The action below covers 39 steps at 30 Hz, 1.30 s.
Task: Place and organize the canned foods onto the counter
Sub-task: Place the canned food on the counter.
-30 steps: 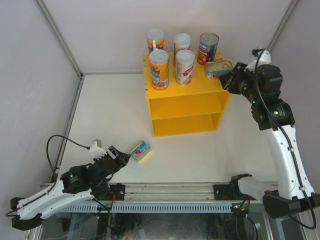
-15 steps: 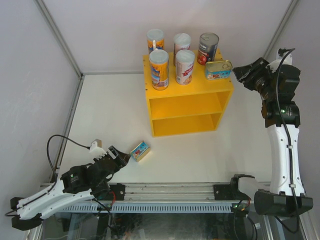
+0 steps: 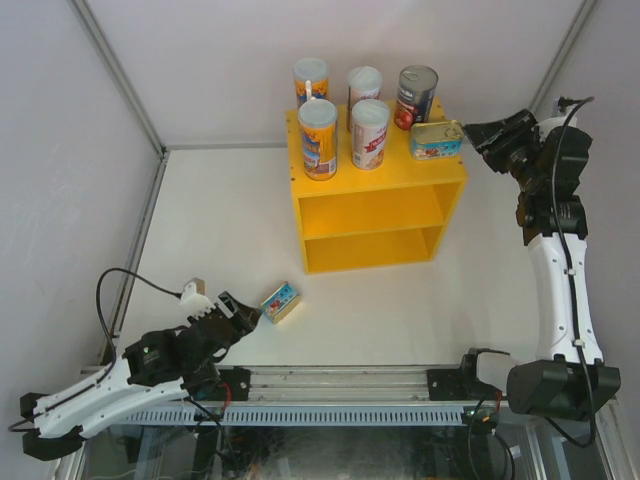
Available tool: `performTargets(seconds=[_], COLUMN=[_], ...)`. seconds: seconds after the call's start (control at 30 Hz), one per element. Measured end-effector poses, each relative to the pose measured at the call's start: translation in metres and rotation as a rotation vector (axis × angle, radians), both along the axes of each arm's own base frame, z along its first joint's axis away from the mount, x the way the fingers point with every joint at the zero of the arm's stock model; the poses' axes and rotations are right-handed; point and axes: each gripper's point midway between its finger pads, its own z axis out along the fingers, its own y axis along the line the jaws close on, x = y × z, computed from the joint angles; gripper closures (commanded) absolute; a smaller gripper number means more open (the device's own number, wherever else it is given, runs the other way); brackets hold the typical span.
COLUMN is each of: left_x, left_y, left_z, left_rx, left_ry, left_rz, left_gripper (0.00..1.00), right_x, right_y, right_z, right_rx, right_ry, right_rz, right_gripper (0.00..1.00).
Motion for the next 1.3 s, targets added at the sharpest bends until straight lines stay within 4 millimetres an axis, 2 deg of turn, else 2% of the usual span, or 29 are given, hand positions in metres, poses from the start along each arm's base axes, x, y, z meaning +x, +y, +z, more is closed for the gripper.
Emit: performTargets(seconds=[0.27, 0.7, 1.3], left_x=[0.000, 0.000, 0.000], left_y=[0.000, 0.000, 0.000], left_z=[0.000, 0.000, 0.001], left_rx=[0.003, 0.003, -0.005], left_ry=[0.001, 0.002, -0.002], left_rz=[0.000, 0.000, 0.000], left_gripper=[0.20, 0.20, 0.20], right_x=[0.002, 0.005, 0.006], right_y=[0.005, 0.020, 0.037], right_z=[0.007, -0.004, -0.004], right_rx=[0.038, 0.049, 0.046], right_ry=[-0.022, -0.001, -0.004], right_rz=[0.009, 0.030, 0.036], right_gripper=[0.58, 0.58, 0.58])
